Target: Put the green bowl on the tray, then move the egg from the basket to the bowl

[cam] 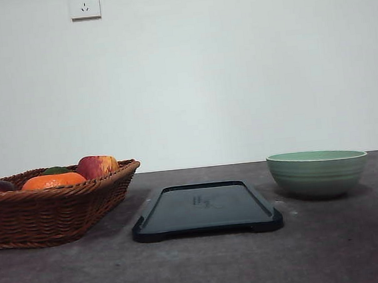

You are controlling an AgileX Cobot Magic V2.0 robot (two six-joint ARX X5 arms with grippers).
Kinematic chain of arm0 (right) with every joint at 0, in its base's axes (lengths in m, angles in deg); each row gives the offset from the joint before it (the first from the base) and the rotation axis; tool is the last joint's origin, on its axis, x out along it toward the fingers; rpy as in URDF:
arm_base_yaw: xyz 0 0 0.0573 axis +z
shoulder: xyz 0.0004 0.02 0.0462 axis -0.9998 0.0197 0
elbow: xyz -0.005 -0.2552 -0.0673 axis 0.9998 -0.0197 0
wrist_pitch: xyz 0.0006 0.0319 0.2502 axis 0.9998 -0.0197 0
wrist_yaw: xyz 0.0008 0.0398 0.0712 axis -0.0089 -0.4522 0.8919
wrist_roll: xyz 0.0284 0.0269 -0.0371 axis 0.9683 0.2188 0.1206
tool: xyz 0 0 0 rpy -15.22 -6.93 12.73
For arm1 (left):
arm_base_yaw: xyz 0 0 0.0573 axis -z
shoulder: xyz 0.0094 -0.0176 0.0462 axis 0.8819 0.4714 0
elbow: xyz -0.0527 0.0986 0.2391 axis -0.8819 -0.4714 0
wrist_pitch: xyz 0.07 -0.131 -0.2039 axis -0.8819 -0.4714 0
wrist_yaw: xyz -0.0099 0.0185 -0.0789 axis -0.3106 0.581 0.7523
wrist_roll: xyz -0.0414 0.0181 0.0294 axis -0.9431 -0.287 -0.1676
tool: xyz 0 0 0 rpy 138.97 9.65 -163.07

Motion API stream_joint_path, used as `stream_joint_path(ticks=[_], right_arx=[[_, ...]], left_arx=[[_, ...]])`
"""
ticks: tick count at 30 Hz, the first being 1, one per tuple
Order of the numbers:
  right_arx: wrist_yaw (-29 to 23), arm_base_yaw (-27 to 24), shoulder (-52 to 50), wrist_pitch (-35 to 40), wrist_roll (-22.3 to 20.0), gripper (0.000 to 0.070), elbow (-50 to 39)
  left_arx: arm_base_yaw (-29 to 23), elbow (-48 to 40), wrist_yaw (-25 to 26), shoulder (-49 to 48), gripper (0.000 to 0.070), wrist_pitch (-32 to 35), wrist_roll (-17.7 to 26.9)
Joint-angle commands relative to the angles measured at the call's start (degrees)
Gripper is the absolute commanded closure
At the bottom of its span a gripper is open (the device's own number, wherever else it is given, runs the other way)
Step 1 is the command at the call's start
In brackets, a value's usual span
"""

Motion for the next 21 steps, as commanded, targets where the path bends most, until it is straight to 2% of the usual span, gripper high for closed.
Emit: stream_joint_path(ticks=[1,5,7,12,14,17,21], right_arx=[[-0.4,0.1,0.3,-0.7,0.4,0.0694,2.3],[-0.9,0.1,2.7,-4.1,-4.9,0.0694,7.3],[-0.9,0.1,4.8,-5.4,-7.7,0.0694,9.8],[-0.5,0.1,11.4,-8.8,-13.1,0.0694,16.0],[-0.4,0.1,14.3,-10.3,-14.6,0.0694,18.5],[-0.1,0.1,19.0,-12.5,-16.2,0.0694,22.2],[1.6,0.1,24.8,-15.1,-17.2,0.0694,26.3]], left_arx=[[0.0,2.3,-1.9,0.0,0.0697,0.3,6.0],[0.0,7.4,-6.5,2.0,0.0697,-3.2,10.7],[0.0,10.4,-7.1,4.2,0.0697,-5.5,13.3],[0.0,18.0,-7.0,12.4,0.0697,-10.1,17.8],[0.0,21.4,-5.2,16.3,0.0698,-11.9,18.8],[0.1,26.3,-2.5,22.7,0.0698,-14.8,21.3],[0.9,32.5,-2.4,30.4,0.0698,-19.3,24.3]])
